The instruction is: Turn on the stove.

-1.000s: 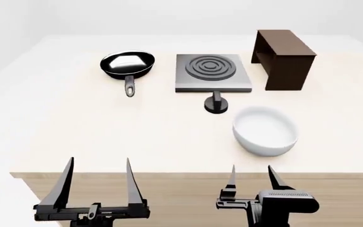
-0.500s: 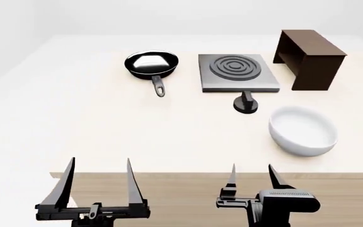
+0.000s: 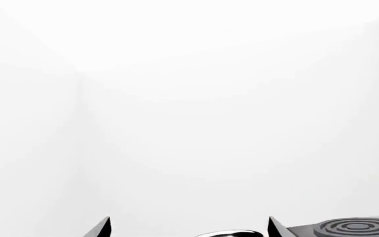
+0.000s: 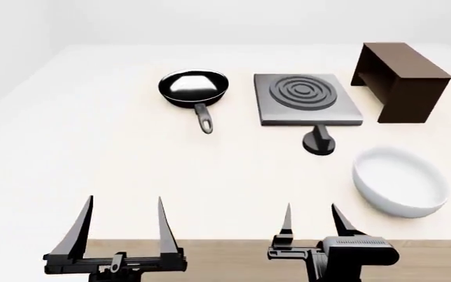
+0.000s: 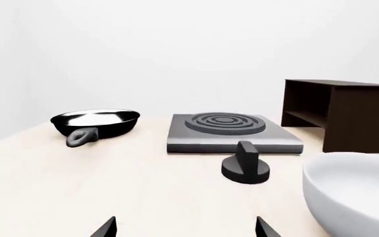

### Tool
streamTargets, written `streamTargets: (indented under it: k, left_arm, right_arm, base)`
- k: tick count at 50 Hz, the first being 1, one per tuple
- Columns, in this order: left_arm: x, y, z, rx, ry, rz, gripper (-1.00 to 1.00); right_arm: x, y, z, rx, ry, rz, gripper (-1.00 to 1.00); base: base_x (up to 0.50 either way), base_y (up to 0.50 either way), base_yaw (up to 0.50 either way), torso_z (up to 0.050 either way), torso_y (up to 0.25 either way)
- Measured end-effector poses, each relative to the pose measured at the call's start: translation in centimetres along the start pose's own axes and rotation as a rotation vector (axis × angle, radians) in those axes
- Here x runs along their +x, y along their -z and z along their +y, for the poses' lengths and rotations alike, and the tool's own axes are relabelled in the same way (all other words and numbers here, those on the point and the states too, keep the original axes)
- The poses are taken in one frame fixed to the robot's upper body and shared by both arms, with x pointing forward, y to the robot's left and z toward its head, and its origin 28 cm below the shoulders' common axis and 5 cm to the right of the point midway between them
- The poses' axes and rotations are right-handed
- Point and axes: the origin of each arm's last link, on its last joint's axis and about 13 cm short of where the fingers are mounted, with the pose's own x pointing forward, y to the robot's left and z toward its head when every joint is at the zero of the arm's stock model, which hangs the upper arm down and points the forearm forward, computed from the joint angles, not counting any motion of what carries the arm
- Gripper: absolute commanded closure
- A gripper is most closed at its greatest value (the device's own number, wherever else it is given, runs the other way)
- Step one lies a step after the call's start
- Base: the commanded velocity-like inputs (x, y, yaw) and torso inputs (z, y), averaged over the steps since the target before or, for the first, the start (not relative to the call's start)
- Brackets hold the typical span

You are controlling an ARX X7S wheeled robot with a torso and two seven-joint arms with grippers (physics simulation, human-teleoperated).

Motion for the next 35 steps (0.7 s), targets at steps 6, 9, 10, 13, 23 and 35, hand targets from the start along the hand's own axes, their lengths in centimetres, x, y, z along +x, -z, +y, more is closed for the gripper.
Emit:
streamTargets:
  k: [6,9,10,13,23,35]
  left_arm:
    - [0.01,0.02,0.00,0.000,0.000,0.001,-1.00]
    - [0.02,0.01,0.00,0.000,0.000,0.001,-1.00]
    - [0.02,0.01,-0.01,0.000,0.000,0.002,-1.00]
    - [0.04,-0.03,-0.01,0.000,0.000,0.002,-1.00]
    - [0.05,-0.01,-0.01,0.000,-0.001,0.003,-1.00]
    - [0.02,0.07,0.00,0.000,-0.001,0.005,-1.00]
  right_arm:
    - [-0.01,0.04,-0.02,0.003,-0.002,-0.001,-1.00]
    - [-0.01,0.03,-0.03,0.005,-0.003,-0.001,-1.00]
    - [-0.01,0.03,-0.03,0.005,-0.003,-0.001,-1.00]
    - [-0.01,0.03,-0.03,0.006,-0.003,-0.002,-1.00]
    - [0.00,0.03,-0.06,0.008,-0.002,-0.002,-1.00]
    - [-0.02,0.01,-0.08,0.009,-0.001,-0.002,-1.00]
  base:
    - [0.37,0.00,0.00,0.000,0.000]
    - [0.37,0.00,0.00,0.000,0.000]
    - [0.36,0.00,0.00,0.000,0.000]
    - [0.36,0.00,0.00,0.000,0.000]
    - [0.37,0.00,0.00,0.000,0.000]
    - [0.36,0.00,0.00,0.000,0.000]
